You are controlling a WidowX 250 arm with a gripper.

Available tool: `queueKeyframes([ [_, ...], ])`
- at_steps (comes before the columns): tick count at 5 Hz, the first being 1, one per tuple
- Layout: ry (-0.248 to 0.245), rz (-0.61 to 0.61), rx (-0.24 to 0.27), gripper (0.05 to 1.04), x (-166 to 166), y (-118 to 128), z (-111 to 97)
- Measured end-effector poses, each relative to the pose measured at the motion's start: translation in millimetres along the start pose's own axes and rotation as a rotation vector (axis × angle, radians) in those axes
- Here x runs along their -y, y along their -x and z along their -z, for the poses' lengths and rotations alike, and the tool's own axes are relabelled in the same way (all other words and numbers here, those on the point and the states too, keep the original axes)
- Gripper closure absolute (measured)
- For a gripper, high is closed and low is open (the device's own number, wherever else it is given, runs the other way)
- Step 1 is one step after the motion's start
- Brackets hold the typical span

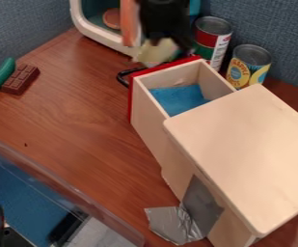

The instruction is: Puts toy pizza in drawer

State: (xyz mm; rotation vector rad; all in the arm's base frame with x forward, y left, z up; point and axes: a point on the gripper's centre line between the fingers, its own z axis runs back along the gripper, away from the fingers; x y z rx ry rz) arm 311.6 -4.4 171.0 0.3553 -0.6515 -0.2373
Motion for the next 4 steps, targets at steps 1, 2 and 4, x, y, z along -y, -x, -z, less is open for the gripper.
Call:
queueKeyframes([
  [1, 0.042, 0.006, 0.008, 1.021, 23.2, -5.5, -5.5],
  [2, 0.076, -0.040, -0.001, 1.021, 33.6, -5.3, -2.0],
  [4, 0.061, -0.079, -0.011, 1.006, 39.8, -2.4, 22.2],
])
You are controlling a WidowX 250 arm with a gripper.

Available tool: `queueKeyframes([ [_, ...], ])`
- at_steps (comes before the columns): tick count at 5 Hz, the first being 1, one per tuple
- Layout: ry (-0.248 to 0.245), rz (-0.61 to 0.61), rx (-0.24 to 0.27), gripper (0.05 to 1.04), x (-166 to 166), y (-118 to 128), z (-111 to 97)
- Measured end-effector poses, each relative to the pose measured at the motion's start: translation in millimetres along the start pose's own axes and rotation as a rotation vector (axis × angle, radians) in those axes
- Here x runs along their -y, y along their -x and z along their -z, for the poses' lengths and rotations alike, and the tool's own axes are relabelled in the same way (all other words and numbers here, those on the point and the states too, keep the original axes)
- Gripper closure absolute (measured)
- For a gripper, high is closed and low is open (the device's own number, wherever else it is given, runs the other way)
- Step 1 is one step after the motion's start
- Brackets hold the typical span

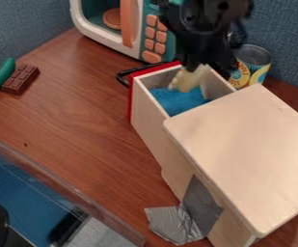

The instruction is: Puts toy pizza in drawer

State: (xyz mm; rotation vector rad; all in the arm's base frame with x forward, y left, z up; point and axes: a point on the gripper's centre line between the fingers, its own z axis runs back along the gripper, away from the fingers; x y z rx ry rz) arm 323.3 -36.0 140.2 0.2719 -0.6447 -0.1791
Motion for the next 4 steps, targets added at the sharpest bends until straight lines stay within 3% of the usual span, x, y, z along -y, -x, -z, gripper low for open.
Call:
queueKeyframes([
  [1, -0.027, -0.017, 0.000, 0.855, -12.4, 3.6, 5.5],
  [3, -0.111, -0.109, 0.038, 0.271, -70.1, 28.4, -33.0],
  [4, -0.166, -0.107, 0.057, 0.075, -100.3, 47.4, -56.2],
])
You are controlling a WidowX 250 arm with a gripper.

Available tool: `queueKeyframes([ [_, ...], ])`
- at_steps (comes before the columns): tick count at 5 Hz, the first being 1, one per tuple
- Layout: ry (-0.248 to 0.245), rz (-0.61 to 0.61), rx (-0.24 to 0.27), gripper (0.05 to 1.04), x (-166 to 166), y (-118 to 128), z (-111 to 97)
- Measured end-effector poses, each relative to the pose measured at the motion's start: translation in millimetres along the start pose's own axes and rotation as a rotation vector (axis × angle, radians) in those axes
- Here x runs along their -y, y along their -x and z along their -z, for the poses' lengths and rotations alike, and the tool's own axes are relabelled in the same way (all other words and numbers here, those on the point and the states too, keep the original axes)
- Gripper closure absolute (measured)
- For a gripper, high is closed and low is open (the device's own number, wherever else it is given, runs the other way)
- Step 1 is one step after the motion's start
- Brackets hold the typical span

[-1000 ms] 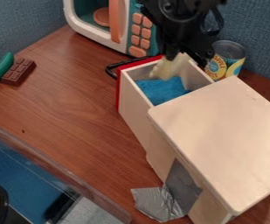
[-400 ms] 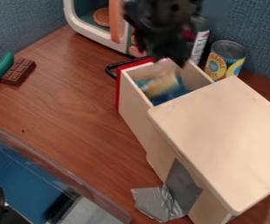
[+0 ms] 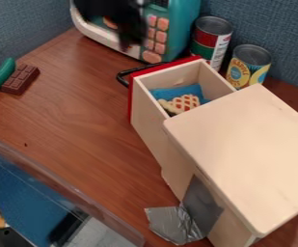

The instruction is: Puts toy pizza in drawer

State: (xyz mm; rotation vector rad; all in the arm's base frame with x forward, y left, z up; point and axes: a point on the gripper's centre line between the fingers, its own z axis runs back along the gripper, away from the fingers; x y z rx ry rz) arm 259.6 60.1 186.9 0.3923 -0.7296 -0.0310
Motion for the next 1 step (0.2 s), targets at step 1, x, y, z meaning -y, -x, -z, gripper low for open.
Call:
queueKeyframes([
  [1, -0.142, 0.058, -0.057, 0.076, -47.4, 19.8, -3.8],
])
